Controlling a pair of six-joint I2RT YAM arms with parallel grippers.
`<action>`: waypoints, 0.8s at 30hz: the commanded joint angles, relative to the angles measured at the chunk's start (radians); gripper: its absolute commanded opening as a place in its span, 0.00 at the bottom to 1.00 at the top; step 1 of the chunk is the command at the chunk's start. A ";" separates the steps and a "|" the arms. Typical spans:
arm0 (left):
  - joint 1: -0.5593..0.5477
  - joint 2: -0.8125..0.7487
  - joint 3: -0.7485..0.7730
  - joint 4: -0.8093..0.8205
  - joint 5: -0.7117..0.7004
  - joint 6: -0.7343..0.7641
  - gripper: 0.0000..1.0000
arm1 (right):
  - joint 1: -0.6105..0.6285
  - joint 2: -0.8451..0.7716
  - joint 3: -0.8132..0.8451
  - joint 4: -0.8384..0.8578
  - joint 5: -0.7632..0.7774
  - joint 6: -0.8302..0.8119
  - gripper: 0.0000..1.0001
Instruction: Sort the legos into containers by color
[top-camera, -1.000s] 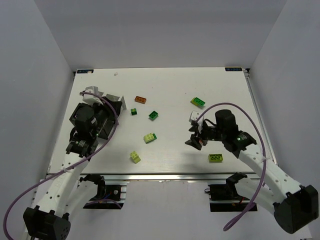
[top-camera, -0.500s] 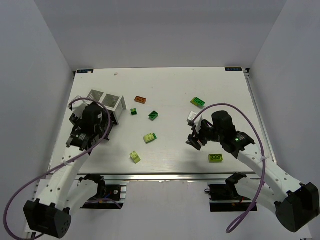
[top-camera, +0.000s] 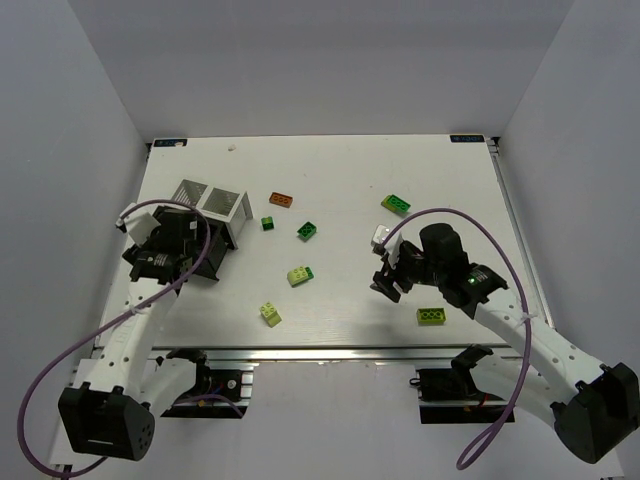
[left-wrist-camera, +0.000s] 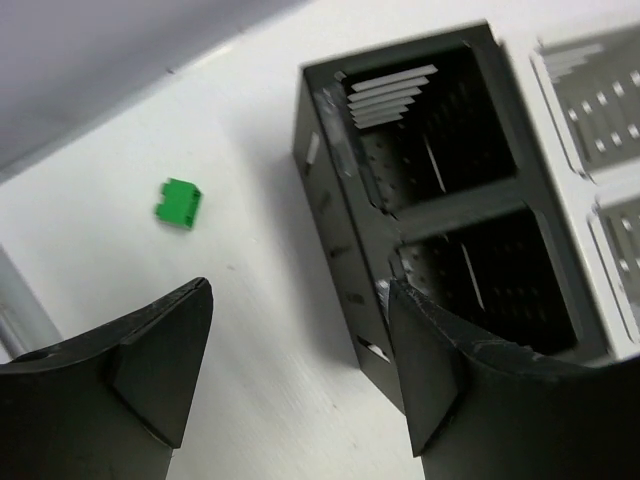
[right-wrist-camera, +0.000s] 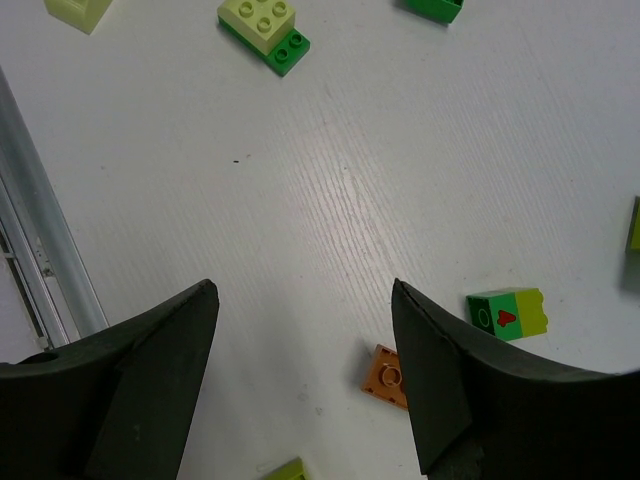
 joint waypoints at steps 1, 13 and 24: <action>0.037 -0.013 0.046 -0.038 -0.094 -0.016 0.81 | 0.010 -0.018 0.022 0.007 0.001 -0.002 0.75; 0.226 0.096 -0.008 -0.010 -0.084 0.005 0.80 | 0.050 -0.033 0.016 0.010 0.004 -0.010 0.76; 0.375 0.280 0.001 0.027 0.021 0.045 0.80 | 0.061 -0.033 0.010 0.016 0.003 -0.006 0.76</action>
